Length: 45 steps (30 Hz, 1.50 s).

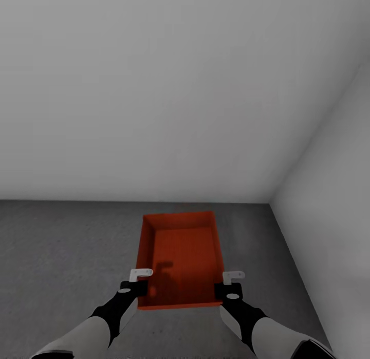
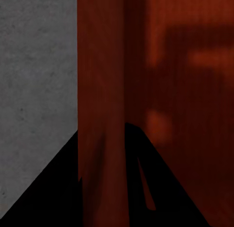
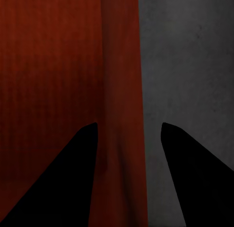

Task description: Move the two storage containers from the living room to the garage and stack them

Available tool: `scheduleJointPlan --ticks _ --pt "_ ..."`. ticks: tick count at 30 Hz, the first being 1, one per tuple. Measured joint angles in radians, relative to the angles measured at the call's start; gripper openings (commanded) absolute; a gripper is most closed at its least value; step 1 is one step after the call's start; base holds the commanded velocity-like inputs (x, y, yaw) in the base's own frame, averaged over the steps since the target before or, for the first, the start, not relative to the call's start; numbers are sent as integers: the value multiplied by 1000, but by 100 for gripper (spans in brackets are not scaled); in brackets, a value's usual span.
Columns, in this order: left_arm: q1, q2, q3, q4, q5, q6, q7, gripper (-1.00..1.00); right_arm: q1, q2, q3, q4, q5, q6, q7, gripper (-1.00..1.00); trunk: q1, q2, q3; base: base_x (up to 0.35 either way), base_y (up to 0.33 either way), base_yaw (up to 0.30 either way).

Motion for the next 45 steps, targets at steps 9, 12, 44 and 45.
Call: scheduleJointPlan --ticks 9,12,44,45 --pt "0 1 0 0 1 -4 -2 -100 0 1 -2 -1 5 0 -2 -100 0 0 -15 0 0 0" --pt "0 0 0 1 1 -3 0 -100 0 -1 -2 -1 5 0 0 -100 0 0 -20 0 0 0" --pt "0 0 0 1 3 -5 -1 -100 0 0 -2 -1 6 0 -1 -100 31 -56 -78 0 0 0" --pt "0 0 0 1 2 -5 -1 -100 0 0 -2 -1 6 0 -1 -100 31 -56 -78 0 0 0"
